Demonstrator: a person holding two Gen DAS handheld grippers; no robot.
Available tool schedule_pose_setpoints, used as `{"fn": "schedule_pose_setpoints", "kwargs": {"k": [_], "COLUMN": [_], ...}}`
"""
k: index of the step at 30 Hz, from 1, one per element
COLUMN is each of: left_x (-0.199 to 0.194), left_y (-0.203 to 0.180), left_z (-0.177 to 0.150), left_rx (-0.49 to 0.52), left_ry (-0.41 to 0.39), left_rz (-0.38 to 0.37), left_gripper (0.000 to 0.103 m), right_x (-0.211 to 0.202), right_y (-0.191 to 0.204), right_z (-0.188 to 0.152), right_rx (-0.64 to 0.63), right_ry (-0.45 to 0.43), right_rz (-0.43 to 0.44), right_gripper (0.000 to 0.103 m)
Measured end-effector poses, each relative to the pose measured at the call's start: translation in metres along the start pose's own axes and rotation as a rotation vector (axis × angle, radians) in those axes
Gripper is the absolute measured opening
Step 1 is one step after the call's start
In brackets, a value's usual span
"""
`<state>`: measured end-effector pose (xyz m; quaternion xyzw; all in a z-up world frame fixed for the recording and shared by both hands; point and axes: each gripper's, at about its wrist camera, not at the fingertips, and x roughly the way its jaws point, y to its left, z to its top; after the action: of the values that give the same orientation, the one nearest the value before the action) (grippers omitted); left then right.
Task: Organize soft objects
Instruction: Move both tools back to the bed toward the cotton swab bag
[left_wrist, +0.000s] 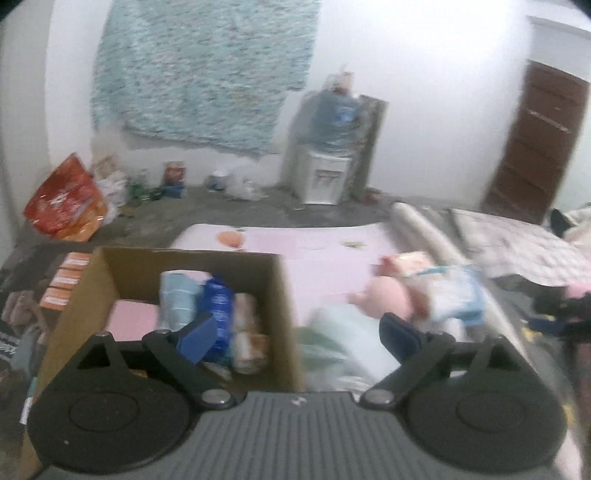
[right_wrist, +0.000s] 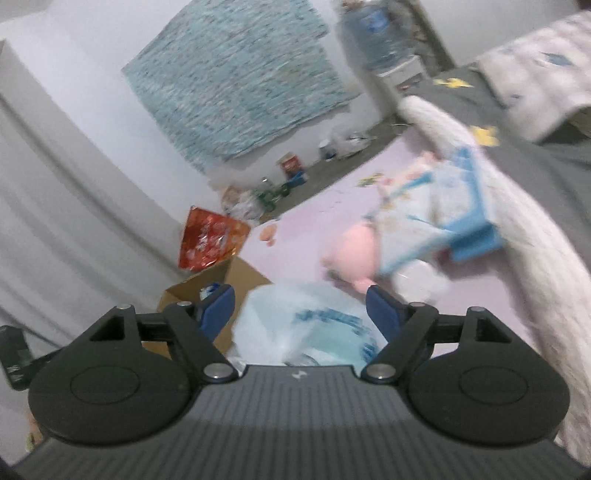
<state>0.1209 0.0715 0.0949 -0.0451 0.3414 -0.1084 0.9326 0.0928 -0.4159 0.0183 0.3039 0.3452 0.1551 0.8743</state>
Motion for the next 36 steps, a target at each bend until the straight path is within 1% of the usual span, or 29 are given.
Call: {"fn": "schedule_pose_setpoints", "kwargs": {"k": [2, 5, 10, 13, 15, 17, 20, 24, 26, 29, 32, 34, 36], "left_x": [-0.007, -0.007, 0.008, 0.022, 0.034, 0.047, 0.07, 0.104, 0.124, 0.162, 0.197, 0.221, 0.241], "left_y": [-0.016, -0.047, -0.089, -0.107, -0.119, -0.131, -0.147, -0.163, -0.169, -0.177, -0.182, -0.188, -0.192], "left_z": [-0.007, -0.016, -0.031, -0.036, -0.037, -0.033, -0.021, 0.004, 0.017, 0.032, 0.041, 0.044, 0.047], "left_rx": [0.019, 0.079, 0.175, 0.195, 0.202, 0.206, 0.186, 0.125, 0.093, 0.045, 0.003, -0.004, -0.008], "left_ry": [0.003, 0.011, 0.038, 0.062, 0.086, 0.122, 0.16, 0.196, 0.217, 0.255, 0.293, 0.313, 0.332], "left_rz": [-0.039, -0.083, -0.097, -0.119, -0.141, -0.169, -0.203, -0.238, -0.236, -0.223, -0.228, -0.216, -0.204], "left_gripper": [0.098, 0.099, 0.099, 0.099, 0.099, 0.099, 0.099, 0.099, 0.099, 0.099, 0.099, 0.099, 0.099], "right_x": [-0.011, -0.024, -0.031, -0.025, -0.021, -0.018, -0.011, 0.006, 0.02, 0.044, 0.072, 0.092, 0.111], "right_y": [-0.017, -0.041, -0.071, -0.077, -0.083, -0.087, -0.089, -0.098, -0.106, -0.121, -0.136, -0.147, -0.157], "right_z": [-0.013, -0.03, -0.055, -0.059, -0.056, -0.049, -0.031, -0.002, 0.013, 0.036, 0.055, 0.068, 0.079], "right_rx": [0.038, 0.097, 0.18, 0.195, 0.211, 0.215, 0.205, 0.197, 0.208, 0.231, 0.238, 0.244, 0.251], "right_ry": [-0.011, -0.035, -0.049, -0.042, -0.041, -0.048, -0.074, -0.106, -0.123, -0.125, -0.112, -0.096, -0.079], "right_rz": [-0.008, -0.002, 0.018, 0.014, 0.016, 0.023, 0.034, 0.041, 0.033, 0.024, -0.006, -0.028, -0.046], "right_gripper": [0.079, 0.079, 0.079, 0.079, 0.079, 0.079, 0.079, 0.079, 0.079, 0.079, 0.076, 0.07, 0.062]}}
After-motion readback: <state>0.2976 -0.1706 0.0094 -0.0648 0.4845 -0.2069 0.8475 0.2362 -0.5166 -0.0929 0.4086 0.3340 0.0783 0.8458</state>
